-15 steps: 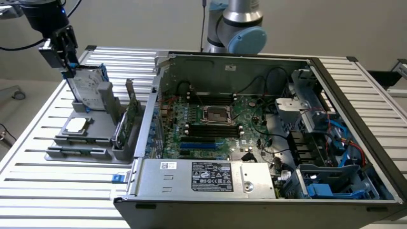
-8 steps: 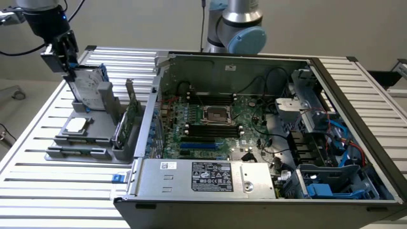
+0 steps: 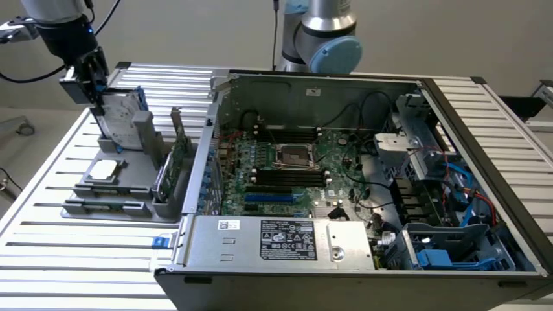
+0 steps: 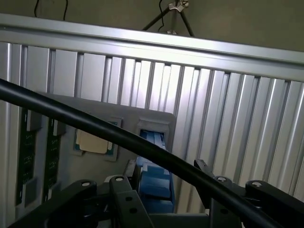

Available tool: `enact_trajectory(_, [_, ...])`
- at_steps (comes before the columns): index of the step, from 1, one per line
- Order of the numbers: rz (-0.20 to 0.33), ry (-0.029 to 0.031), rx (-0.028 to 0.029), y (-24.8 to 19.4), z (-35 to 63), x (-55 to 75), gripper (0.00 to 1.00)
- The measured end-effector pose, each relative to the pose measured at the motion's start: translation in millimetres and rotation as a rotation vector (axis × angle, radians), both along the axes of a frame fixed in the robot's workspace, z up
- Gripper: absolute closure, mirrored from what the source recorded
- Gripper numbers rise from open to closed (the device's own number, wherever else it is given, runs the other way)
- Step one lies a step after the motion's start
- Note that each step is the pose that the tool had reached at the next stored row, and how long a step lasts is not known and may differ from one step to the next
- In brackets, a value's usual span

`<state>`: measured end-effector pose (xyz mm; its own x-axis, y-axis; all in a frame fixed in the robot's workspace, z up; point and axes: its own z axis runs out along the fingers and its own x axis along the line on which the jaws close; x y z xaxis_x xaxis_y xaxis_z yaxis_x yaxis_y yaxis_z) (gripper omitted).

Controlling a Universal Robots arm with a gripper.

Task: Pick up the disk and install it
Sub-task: 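Pick up the disk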

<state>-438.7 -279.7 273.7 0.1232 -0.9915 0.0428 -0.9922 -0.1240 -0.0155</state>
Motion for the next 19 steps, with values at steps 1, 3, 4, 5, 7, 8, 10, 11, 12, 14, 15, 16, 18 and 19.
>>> enact_trajectory(1, [-0.003, -0.0002, 0.0061, 0.0, -0.1, 0.0, 0.40])
enact_trajectory(3, [-0.016, -0.0004, 0.0180, 0.0, -0.1, 0.0, 0.40])
enact_trajectory(4, [-0.025, -0.0004, 0.0221, 0.0, -0.1, 0.0, 0.40])
enact_trajectory(5, [-0.035, -0.0006, 0.0256, 0.0, -0.2, 0.1, 0.40])
enact_trajectory(7, [-0.051, -0.0007, 0.0301, 0.1, -0.2, 0.0, 0.40])
enact_trajectory(8, [-0.059, -0.0008, 0.0317, 0.1, -0.2, 0.0, 0.40])
enact_trajectory(10, [-0.075, -0.0009, 0.0347, 0.0, -0.2, 0.0, 0.40])
enact_trajectory(11, [-0.084, -0.0010, 0.0360, 0.1, -0.2, 0.0, 0.40])
enact_trajectory(12, [-0.092, -0.0011, 0.0373, 0.0, -0.1, 0.0, 0.40])
enact_trajectory(14, [-0.104, -0.0012, 0.0394, 0.0, 0.0, -0.1, 0.40])
enact_trajectory(15, [-0.108, -0.0013, 0.0402, 0.0, 0.1, -0.1, 0.40])
enact_trajectory(16, [-0.110, -0.0013, 0.0409, -0.1, 0.4, -0.1, 0.40])
enact_trajectory(18, [-0.112, -0.0011, 0.0424, -0.5, 1.0, 0.0, 0.40])
enact_trajectory(19, [-0.112, -0.0006, 0.0429, -0.6, 1.6, 0.0, 0.40])
